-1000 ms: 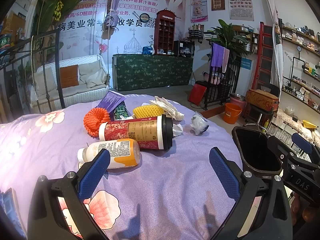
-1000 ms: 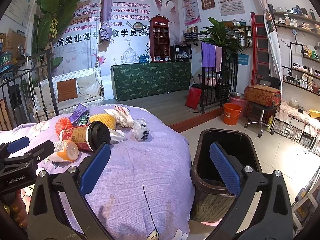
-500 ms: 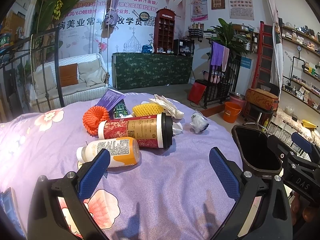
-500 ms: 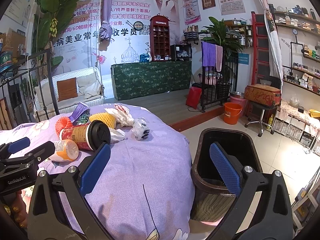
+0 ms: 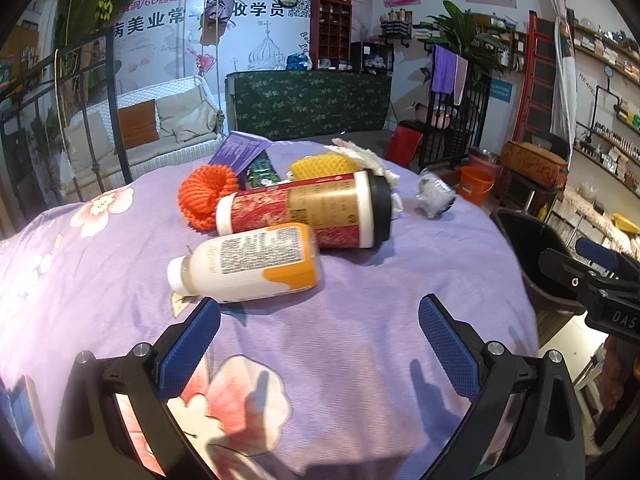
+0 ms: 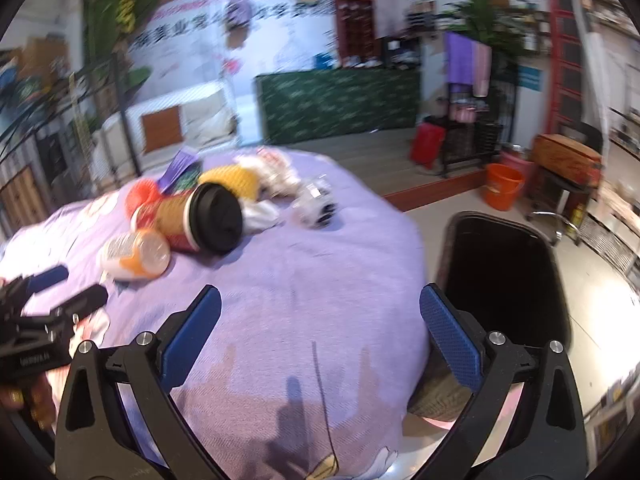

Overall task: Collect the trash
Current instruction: 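Reach the right gripper to the red-and-gold paper cup and close on it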

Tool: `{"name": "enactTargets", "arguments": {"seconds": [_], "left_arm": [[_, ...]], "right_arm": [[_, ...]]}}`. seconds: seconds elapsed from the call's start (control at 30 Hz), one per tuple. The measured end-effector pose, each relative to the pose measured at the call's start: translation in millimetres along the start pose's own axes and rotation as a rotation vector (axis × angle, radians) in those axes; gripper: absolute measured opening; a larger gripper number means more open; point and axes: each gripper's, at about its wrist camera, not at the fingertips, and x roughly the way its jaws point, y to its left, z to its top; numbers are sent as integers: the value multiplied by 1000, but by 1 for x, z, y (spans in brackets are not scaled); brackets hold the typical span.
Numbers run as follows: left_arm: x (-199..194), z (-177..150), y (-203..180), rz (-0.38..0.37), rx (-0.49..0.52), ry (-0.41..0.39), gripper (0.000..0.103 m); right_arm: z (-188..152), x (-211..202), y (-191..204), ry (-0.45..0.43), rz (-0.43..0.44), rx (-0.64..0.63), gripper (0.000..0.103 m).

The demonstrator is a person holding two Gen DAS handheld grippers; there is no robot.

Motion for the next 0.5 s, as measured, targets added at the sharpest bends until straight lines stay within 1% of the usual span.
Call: {"name": "enactTargets", "arguments": {"seconds": [0.13,0.23,0.33,0.4,0.47,0.5], "left_arm": [[-1,-1,21,16,-46,34,97],[-4,-1,33,38,-86,46,97],[-8,-2,39,59,-97,54,97],[-12,-3,39,70,-78,61,97],[-14,-2,38,81,-44,69,97],[-12,-1,38,82,-33,70,97]], "right_arm": [[12,27,14,86,110,-90,98],[30,50,37,144,191,-211,98],[46,61,54,138,222,-319,98],[59,74,72,155,262,-442,98],[69,83,89,154,288,-564,97],[75,90,98,159,296,-626,93]]}}
